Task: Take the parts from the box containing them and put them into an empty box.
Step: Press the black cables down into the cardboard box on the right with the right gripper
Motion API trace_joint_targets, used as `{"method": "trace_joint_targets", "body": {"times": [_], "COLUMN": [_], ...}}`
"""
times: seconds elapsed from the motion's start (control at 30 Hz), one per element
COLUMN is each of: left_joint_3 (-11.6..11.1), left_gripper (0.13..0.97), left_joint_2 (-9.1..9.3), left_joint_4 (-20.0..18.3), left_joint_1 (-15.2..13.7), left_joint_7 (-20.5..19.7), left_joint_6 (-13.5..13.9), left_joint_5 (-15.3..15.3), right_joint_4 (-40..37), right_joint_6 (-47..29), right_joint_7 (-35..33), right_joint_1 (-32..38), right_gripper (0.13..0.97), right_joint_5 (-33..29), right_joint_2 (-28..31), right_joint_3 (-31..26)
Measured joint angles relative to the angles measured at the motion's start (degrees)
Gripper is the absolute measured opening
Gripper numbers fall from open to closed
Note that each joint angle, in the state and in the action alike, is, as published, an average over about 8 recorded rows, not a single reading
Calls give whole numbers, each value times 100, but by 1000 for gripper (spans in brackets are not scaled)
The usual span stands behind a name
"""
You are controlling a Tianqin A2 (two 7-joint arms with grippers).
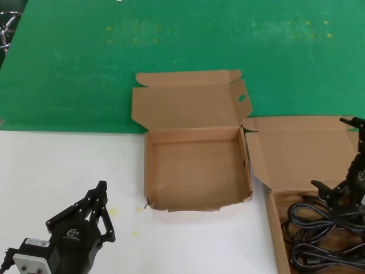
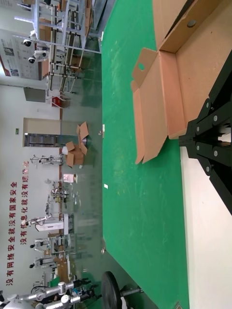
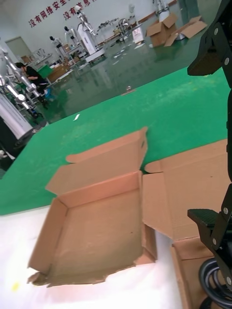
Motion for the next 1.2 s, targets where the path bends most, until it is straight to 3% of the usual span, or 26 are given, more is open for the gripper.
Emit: {"method": "trace_joint_targets", "body": {"times": [0.2, 0.8, 1.2], "left_joint_3": [0, 0, 0], "left_gripper": [134, 134, 134], "left_joint_2": [0, 0, 0], "left_joint_4": [0, 0, 0], "left_joint_1": [0, 0, 0], "left_joint_7": [0, 0, 0], "left_joint_6": [0, 0, 0], "left_joint_5": [0, 0, 0], "right_joint_4": [-249, -820, -240], "right_joint_6": [-1138, -5881, -7491], "right_joint_7": [1083, 5940, 8793], "right_joint_1": [216, 1322, 661], "right_gripper": [966, 966, 966], "right_joint_5": [-1031, -5899, -8735], "right_joint_2": [52, -340, -926], "right_joint_3": [0, 46, 1400]}}
